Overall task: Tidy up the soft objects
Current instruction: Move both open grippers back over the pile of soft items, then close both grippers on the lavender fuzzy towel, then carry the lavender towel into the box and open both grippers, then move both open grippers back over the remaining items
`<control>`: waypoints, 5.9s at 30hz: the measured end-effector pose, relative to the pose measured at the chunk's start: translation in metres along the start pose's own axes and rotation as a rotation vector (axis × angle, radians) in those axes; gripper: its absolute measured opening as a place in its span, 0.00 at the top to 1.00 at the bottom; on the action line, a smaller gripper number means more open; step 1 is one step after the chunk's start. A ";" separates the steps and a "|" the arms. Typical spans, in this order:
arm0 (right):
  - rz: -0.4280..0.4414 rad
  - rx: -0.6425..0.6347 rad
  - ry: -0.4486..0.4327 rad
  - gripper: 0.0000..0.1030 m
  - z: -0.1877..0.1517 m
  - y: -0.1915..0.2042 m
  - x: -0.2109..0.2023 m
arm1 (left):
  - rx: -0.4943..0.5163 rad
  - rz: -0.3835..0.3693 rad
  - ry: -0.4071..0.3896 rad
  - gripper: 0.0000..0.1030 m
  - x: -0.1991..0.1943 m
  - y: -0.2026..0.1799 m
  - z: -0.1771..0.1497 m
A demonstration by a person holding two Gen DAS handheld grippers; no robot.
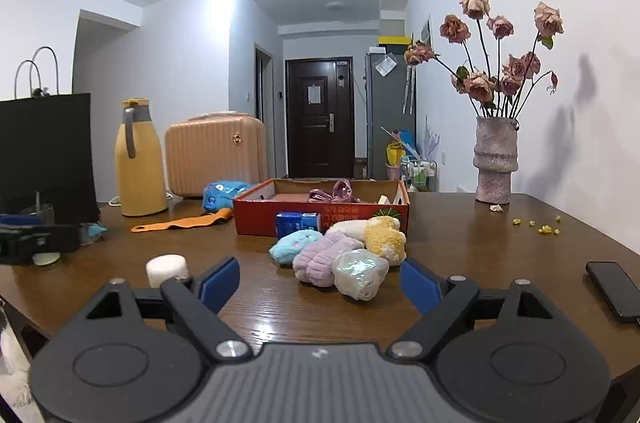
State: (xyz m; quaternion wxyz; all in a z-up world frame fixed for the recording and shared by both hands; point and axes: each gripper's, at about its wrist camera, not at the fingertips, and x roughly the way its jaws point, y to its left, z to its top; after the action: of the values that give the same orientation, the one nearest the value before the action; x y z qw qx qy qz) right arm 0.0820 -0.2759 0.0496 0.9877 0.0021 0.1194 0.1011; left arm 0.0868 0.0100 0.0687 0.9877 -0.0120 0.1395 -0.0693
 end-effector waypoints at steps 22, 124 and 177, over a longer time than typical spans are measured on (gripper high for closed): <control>-0.024 0.048 0.098 0.16 -0.014 -0.008 0.079 | 0.012 -0.017 0.153 0.00 0.101 0.009 -0.005; 0.247 0.233 0.247 0.83 0.134 -0.082 0.343 | -0.310 -0.364 0.427 0.75 0.398 0.000 0.140; 0.135 0.028 0.058 0.25 0.028 -0.027 0.052 | -0.002 -0.016 0.081 0.02 0.057 0.004 0.009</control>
State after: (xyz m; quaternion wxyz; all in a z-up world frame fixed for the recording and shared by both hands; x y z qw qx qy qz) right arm 0.1437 -0.2912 0.0633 0.9746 0.0210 0.1489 0.1660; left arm 0.1442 0.0060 0.0613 0.9807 -0.0114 0.1793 -0.0777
